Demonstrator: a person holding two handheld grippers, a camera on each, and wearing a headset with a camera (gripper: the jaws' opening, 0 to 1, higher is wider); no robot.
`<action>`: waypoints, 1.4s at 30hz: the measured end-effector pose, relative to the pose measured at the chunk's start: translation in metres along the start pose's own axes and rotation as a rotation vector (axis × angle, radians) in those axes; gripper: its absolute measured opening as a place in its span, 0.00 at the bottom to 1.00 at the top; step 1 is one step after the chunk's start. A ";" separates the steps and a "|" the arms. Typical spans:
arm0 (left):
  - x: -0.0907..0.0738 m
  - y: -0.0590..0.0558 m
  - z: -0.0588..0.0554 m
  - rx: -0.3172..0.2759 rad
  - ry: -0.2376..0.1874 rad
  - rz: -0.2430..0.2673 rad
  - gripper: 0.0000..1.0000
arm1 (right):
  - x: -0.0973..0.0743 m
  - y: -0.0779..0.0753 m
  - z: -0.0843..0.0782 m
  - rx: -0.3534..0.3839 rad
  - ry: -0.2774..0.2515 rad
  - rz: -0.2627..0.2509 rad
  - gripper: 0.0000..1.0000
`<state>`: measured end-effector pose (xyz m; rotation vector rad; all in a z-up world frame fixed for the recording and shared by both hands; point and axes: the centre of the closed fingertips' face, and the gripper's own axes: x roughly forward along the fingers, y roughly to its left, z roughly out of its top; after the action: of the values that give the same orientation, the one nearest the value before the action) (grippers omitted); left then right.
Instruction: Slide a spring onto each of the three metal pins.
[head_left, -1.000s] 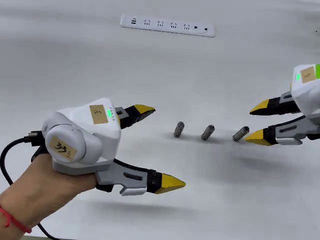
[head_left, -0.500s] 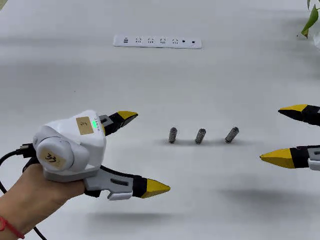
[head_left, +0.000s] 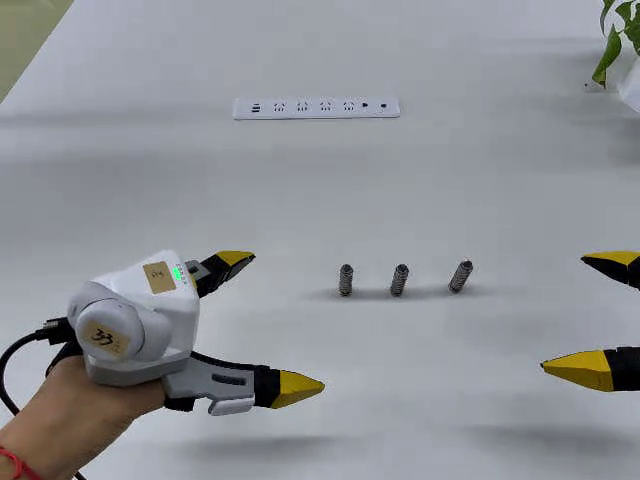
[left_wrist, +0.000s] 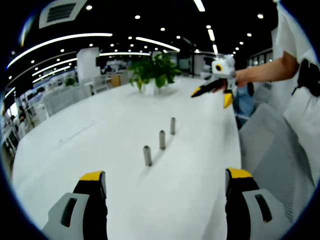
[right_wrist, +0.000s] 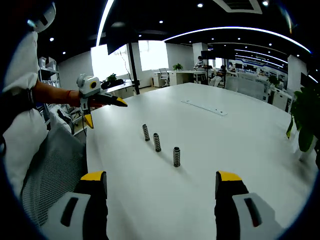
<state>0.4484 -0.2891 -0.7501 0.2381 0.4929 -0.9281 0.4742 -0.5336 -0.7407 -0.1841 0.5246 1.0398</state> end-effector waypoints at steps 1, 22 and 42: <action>0.000 0.000 0.000 0.000 0.000 0.002 1.00 | 0.000 0.000 0.000 0.004 -0.006 0.001 0.91; 0.005 -0.004 -0.001 -0.019 -0.008 0.024 1.00 | -0.003 0.000 0.005 -0.002 -0.030 0.001 0.90; 0.006 -0.006 0.003 -0.016 -0.014 0.014 1.00 | -0.004 0.003 0.007 -0.003 -0.033 0.004 0.90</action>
<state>0.4476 -0.2980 -0.7510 0.2200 0.4847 -0.9117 0.4725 -0.5325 -0.7325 -0.1685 0.4931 1.0458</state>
